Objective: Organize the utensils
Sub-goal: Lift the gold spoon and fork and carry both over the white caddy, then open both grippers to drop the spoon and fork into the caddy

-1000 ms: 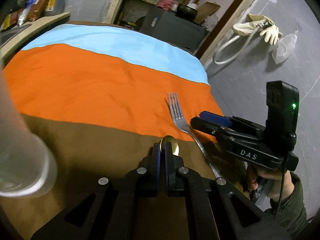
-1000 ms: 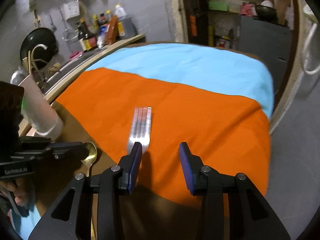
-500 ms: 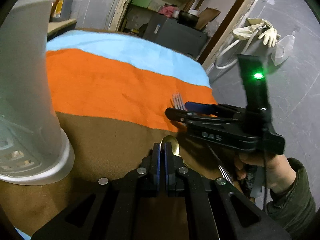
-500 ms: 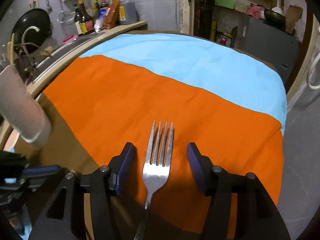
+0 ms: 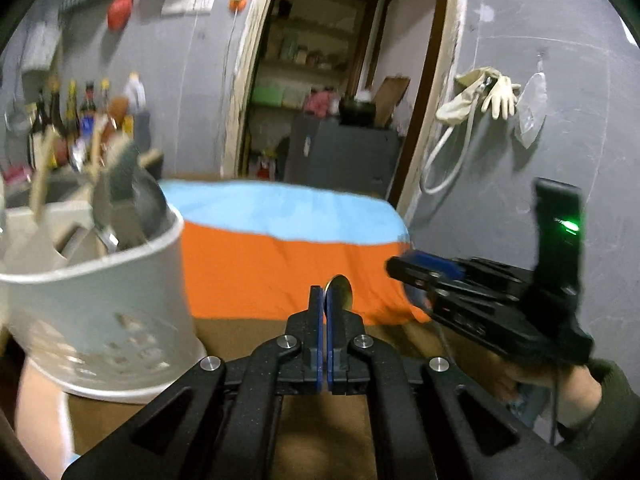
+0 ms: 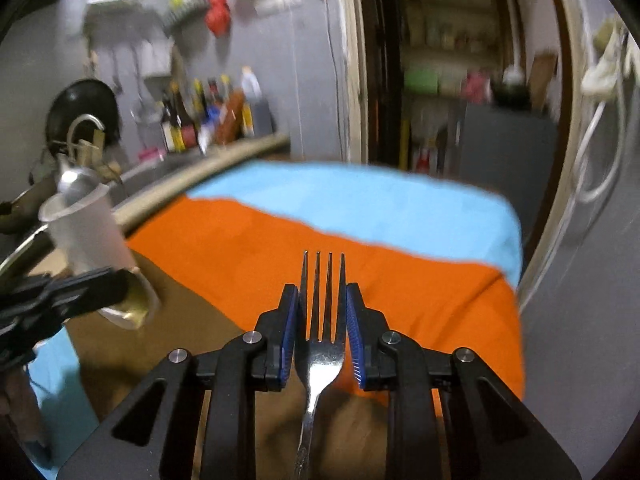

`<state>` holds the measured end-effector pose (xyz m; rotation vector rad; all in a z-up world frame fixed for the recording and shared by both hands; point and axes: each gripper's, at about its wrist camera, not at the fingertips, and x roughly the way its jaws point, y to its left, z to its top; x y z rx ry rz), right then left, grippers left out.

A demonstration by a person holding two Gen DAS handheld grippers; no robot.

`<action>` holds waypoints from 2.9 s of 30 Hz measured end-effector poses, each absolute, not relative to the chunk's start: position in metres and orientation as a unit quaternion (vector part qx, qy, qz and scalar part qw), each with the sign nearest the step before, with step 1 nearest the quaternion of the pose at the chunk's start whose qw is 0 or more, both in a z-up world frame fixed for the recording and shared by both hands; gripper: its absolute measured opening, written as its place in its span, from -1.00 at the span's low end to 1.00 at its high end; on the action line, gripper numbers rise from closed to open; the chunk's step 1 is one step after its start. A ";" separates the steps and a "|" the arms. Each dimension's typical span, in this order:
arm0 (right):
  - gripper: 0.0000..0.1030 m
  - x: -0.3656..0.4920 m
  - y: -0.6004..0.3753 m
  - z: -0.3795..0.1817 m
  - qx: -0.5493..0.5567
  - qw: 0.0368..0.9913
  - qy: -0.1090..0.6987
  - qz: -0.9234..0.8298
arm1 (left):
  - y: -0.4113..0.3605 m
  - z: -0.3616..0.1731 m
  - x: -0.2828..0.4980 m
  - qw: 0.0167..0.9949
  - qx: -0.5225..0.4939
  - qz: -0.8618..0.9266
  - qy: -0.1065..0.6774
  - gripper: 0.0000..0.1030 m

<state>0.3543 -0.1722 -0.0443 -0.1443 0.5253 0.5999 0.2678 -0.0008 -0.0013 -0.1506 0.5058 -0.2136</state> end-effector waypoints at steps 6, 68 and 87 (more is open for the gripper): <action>-0.60 0.300 -0.165 -0.018 -0.084 0.943 0.136 0.293 | 0.001 0.006 0.242 0.972 -0.058 -0.089 0.211 -1.00; -0.60 0.285 0.009 0.042 -0.060 0.912 0.023 0.406 | 0.183 0.038 0.218 0.979 0.054 0.148 0.126 -1.00; -0.58 0.302 0.009 0.002 -0.055 0.906 0.096 0.409 | 0.183 0.016 0.230 0.980 -0.012 0.076 0.183 -0.97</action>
